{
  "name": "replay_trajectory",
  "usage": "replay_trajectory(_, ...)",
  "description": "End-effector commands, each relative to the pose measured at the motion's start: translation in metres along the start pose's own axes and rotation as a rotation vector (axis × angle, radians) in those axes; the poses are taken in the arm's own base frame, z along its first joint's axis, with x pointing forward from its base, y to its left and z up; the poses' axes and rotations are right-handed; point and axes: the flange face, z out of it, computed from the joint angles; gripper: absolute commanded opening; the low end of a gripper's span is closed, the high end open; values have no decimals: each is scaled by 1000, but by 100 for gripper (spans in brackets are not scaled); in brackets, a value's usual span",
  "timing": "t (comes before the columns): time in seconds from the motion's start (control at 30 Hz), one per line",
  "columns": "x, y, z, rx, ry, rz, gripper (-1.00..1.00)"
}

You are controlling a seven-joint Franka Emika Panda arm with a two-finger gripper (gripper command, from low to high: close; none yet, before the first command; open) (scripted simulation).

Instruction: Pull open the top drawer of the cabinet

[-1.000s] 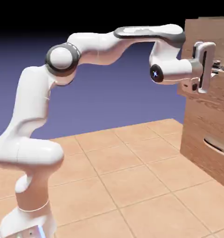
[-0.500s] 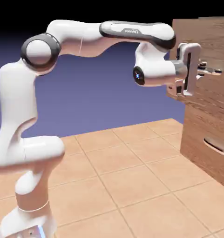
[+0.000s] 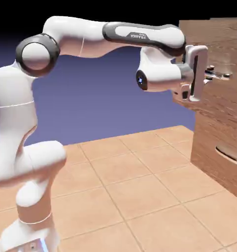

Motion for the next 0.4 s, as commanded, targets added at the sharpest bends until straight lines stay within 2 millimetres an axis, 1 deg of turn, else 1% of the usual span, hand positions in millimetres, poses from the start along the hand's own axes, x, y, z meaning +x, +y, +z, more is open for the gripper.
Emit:
replay_trajectory(0.0,0,0,-5,0,1,0,-100)
replay_trajectory(0.13,0,0,-33,0,1,0,-100)
replay_trajectory(0.27,0,0,-70,0,1,0,-100)
replay_trajectory(0.3,0,0,-70,0,1,0,100)
replay_trajectory(0.33,0,0,-70,0,1,0,100)
replay_trajectory(0.37,0,1,-82,-1,3,-3,100)
